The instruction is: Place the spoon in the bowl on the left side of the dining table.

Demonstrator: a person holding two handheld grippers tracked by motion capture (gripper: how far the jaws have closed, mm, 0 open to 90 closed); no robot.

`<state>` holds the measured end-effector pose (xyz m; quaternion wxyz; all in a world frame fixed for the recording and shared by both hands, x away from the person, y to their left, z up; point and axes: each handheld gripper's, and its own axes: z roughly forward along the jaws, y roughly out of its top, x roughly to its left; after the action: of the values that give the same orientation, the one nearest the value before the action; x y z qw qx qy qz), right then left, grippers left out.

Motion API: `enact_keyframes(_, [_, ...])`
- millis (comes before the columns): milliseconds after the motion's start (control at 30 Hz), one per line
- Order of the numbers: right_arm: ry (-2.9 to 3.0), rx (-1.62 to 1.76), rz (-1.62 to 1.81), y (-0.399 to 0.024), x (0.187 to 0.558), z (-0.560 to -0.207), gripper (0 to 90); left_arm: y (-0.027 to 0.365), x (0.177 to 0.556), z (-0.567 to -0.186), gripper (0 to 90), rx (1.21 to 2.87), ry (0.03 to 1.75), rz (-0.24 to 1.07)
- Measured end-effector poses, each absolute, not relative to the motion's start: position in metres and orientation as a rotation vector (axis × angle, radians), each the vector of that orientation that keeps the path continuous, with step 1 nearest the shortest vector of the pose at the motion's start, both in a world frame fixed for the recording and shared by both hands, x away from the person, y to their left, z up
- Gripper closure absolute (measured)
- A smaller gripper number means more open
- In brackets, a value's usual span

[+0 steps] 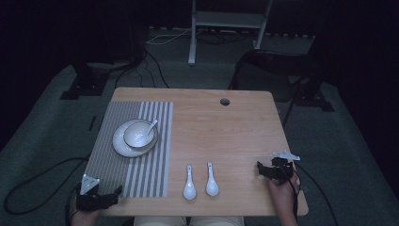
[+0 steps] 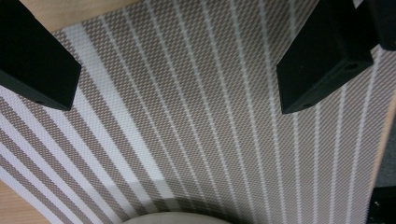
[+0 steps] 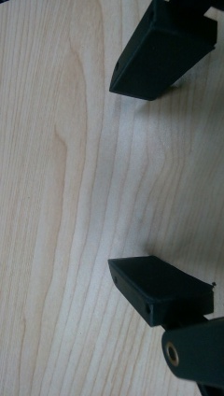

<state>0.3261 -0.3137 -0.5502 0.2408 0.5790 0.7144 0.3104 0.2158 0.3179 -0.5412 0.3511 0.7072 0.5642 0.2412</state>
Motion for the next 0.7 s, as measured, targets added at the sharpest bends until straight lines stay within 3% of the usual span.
enact_keyframes(700, [1.95, 1.588, 0.848, -0.314, 0.326, -0.55, 13.1, 0.328, 0.202, -0.543, 0.0, 1.832, 1.539, 0.672])
